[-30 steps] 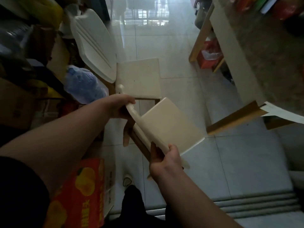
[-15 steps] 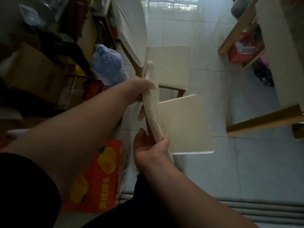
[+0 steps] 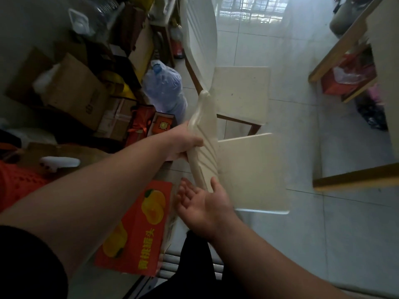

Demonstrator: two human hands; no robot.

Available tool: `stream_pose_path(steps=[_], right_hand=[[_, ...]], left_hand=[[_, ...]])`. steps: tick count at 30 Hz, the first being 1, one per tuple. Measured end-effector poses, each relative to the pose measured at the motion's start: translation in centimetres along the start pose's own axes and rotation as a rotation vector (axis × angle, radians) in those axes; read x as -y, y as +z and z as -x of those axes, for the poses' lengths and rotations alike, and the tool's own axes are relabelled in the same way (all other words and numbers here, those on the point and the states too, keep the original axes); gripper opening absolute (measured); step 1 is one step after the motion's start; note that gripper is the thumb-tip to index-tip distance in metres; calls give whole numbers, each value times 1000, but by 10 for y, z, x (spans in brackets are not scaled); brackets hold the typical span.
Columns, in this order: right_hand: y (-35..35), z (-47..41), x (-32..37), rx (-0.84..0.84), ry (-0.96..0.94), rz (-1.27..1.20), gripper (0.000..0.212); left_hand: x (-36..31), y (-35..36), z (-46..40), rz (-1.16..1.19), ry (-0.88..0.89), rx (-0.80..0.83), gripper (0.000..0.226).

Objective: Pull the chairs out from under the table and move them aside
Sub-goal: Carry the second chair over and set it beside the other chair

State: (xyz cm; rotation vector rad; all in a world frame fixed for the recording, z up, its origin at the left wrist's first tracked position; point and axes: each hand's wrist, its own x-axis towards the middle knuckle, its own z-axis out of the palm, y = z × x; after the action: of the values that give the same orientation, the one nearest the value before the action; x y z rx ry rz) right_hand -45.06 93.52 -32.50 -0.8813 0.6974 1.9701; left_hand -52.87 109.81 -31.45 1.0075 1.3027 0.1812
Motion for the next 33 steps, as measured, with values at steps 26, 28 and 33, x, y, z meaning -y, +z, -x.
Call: stream_pose_path(steps=[26,28,33], right_hand=[[13,-89,-25,-187,-267,1210,55],[21,-95,-29,-191,-267,1199,56],[36,-102,-30,-205,-239,1150,57]], left_hand=[[35,-122,-29,-108,101,-194,45],[29,-132,-32,-116,109,-182,40],[23,-143,-46,-126,122,-203,49]])
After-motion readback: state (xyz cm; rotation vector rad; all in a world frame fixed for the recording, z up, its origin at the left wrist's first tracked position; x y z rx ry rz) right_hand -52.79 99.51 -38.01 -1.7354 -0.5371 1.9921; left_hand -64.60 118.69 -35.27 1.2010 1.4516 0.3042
